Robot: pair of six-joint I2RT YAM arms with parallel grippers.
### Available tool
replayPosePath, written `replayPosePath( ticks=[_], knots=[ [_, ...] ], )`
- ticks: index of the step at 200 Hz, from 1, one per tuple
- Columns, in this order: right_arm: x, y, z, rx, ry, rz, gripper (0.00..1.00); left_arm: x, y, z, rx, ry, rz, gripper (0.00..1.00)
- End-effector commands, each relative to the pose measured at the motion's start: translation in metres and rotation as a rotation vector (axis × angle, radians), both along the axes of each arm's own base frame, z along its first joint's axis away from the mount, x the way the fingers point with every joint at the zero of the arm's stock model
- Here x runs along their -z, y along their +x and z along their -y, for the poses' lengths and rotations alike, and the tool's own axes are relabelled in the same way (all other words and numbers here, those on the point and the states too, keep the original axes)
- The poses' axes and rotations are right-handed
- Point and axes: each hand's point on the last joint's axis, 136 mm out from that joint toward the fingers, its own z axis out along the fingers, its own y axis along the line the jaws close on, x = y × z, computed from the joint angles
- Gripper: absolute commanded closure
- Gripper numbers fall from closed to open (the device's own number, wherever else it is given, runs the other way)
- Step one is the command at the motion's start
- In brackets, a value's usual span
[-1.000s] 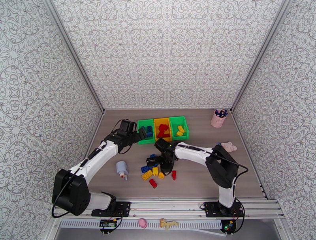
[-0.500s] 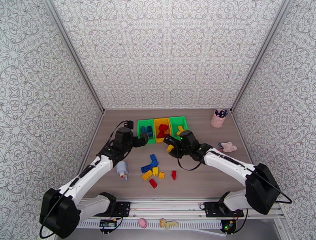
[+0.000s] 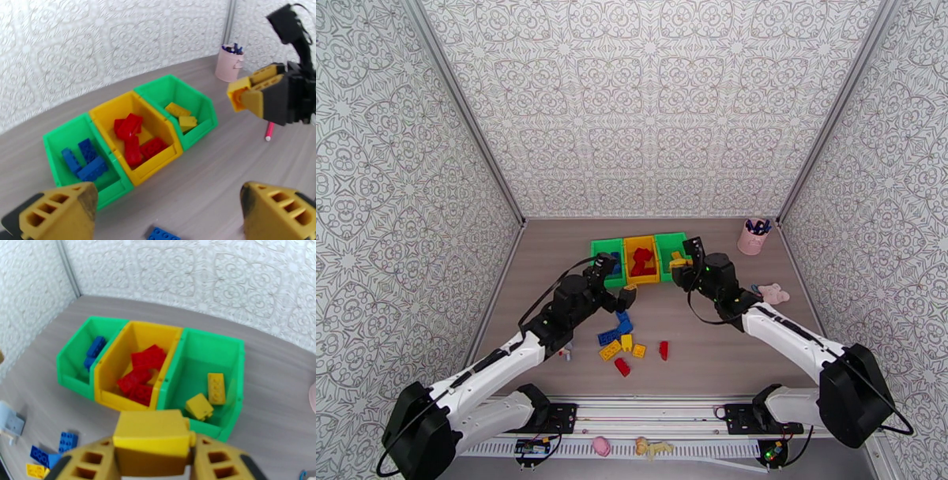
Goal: Sort the legos into containers by color
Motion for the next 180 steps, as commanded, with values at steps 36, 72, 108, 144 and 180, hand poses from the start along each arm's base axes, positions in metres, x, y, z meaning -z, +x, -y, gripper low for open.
replayPosePath(
  ticks=[36, 72, 108, 144, 180],
  knots=[
    [-0.002, 0.034, 0.017, 0.170, 0.096, -0.079, 1.00, -0.015, -0.015, 0.042, 0.160, -0.009, 0.132, 0.00],
    [0.016, 0.062, 0.019, 0.211, 0.061, -0.142, 1.00, -0.007, -0.016, 0.054, 0.183, 0.009, 0.116, 0.00],
    [0.038, 0.092, 0.007, 0.190, 0.041, -0.188, 1.00, -0.002, -0.017, 0.057, 0.190, 0.030, 0.101, 0.00],
    [0.069, 0.117, -0.010, 0.161, 0.013, -0.254, 1.00, 0.001, -0.018, 0.057, 0.185, 0.041, 0.099, 0.00],
    [0.082, 0.132, -0.009, 0.205, -0.004, -0.276, 0.79, 0.003, -0.019, 0.056, 0.182, 0.042, 0.090, 0.01]
  ],
)
